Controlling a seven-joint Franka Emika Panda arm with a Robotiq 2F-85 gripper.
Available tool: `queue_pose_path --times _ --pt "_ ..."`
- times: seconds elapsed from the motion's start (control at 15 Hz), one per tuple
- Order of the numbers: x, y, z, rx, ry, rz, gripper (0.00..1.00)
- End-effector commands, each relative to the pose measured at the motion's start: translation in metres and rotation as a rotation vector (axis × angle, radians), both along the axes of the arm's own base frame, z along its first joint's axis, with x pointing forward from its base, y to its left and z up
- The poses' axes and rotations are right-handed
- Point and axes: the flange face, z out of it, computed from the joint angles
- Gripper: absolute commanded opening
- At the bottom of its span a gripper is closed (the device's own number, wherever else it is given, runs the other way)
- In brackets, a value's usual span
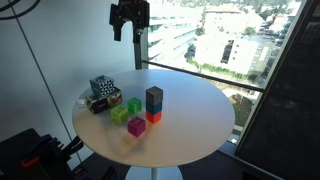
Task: Put the purple block on the blue block
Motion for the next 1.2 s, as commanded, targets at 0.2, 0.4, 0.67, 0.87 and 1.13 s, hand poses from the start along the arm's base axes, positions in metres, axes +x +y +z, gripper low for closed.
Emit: queue_pose_path --times 0.2,0.4,0.67,0.87,1.13 --pt "-0.021 0.003 0.048 0.060 -0.102 0.042 1.00" --pt "-0.026 0.005 0.061 0.089 -0.161 0.065 1.00" --pt "-0.030 0.003 0.081 0.094 -0.258 0.073 1.00" --pt "-0.023 0.005 0.079 0.074 -0.245 0.064 1.00" --pt "-0.026 0.004 0.086 0.071 -0.266 0.064 1.00"
